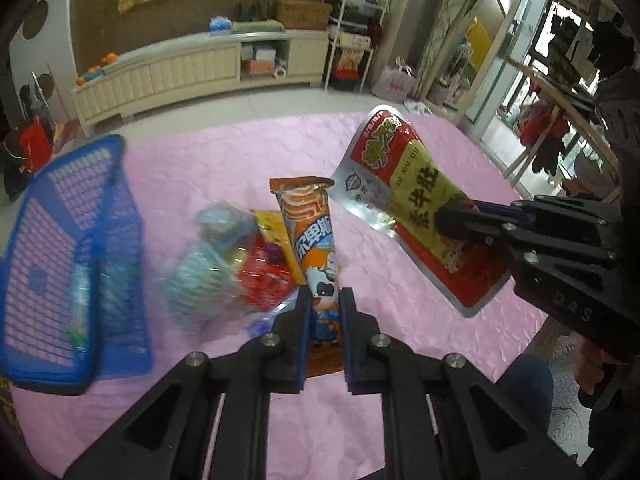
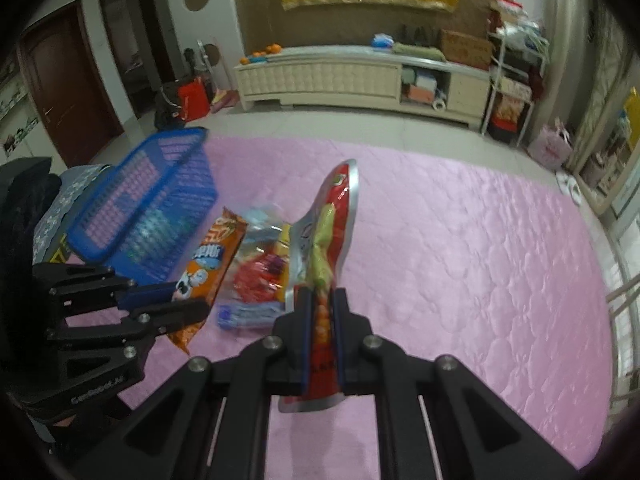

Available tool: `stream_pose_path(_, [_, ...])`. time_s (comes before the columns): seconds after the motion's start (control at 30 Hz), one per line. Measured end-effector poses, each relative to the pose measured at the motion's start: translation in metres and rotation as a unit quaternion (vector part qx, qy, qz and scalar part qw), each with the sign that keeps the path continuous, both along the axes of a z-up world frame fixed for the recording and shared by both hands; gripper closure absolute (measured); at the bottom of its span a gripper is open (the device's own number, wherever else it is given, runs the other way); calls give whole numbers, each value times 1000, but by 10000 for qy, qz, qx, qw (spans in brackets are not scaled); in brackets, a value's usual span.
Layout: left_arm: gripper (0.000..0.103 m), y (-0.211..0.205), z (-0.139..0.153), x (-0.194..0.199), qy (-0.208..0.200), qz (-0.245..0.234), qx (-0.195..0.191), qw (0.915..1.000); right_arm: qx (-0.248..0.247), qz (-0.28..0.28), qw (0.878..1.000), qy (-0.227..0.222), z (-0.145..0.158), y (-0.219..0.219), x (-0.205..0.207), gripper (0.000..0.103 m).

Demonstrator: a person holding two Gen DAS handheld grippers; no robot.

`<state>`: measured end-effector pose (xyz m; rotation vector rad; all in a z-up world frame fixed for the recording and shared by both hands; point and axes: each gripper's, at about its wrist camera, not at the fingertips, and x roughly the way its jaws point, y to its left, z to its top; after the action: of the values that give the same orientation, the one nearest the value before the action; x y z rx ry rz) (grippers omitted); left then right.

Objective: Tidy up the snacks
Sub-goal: 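Carry the orange stick snack into the basket with the left gripper while the right gripper carries the red pouch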

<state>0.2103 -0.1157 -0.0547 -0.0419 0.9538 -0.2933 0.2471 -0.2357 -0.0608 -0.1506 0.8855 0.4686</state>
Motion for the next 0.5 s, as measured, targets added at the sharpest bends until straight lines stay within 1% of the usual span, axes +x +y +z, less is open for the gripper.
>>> stream_pose_path(0.07, [92, 14, 7, -7, -101, 61, 58, 9999, -112, 127, 9997, -166, 13, 18, -10, 90])
stream_pose_path(0.13, [92, 30, 16, -19, -175, 97, 135, 9997, -119, 189, 9994, -246, 21, 30, -16, 90])
stream_pose_path(0.2, [92, 48, 27, -28, -262, 136, 197, 9994, -33, 237, 9994, -267, 29, 43, -20, 90])
stream_pose_path(0.33, [92, 71, 44, -37, -441, 155, 203, 9987, 66, 306, 9991, -279, 38, 67, -26, 90])
stream_pose_path(0.43, [92, 94, 48, -43, -513, 189, 355, 9979, 177, 412, 9988, -189, 43, 86, -27, 90])
stream_pose_path(0.5, [92, 110, 51, -45, -512, 233, 378, 9977, 205, 450, 9985, -220, 47, 99, -28, 90])
